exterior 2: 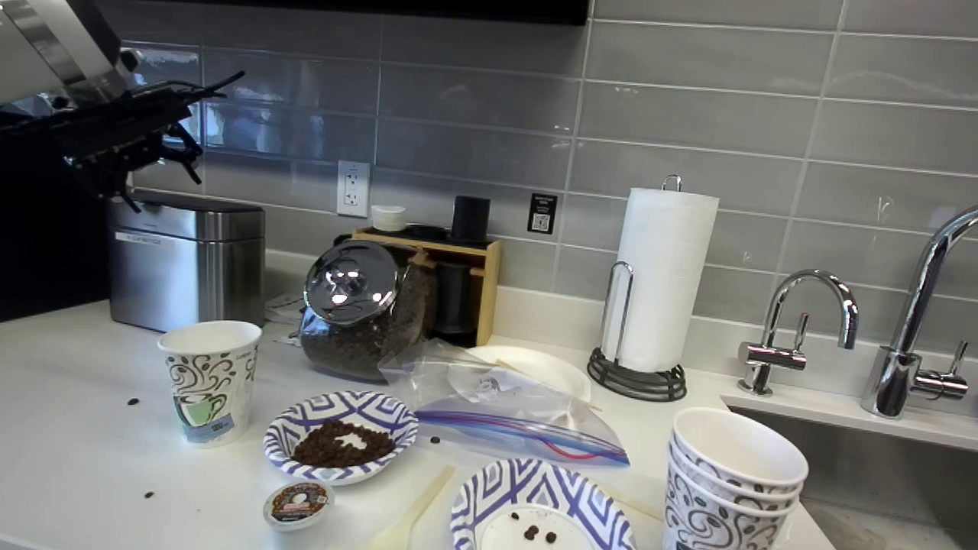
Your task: Open the silver bin on the left then put the coffee pod inside the bin.
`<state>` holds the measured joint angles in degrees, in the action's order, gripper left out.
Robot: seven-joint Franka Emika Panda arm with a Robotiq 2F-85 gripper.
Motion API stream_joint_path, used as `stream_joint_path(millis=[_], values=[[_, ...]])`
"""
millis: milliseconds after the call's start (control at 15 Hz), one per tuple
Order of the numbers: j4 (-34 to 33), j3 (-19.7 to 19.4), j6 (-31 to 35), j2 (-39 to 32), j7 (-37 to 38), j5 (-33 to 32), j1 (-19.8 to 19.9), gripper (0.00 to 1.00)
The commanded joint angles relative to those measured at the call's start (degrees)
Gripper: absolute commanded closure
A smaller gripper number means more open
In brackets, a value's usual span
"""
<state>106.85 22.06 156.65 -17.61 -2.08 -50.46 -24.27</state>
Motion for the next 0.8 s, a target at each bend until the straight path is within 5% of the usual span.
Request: stream_joint_path(millis=[0, 733], values=[[-1.79, -0.66, 0.26, -1.68, 1.21, -1.74, -0.85, 0.0], [-1.9, -1.79, 0.23, -0.71, 3.2, -3.25, -1.06, 0.0]])
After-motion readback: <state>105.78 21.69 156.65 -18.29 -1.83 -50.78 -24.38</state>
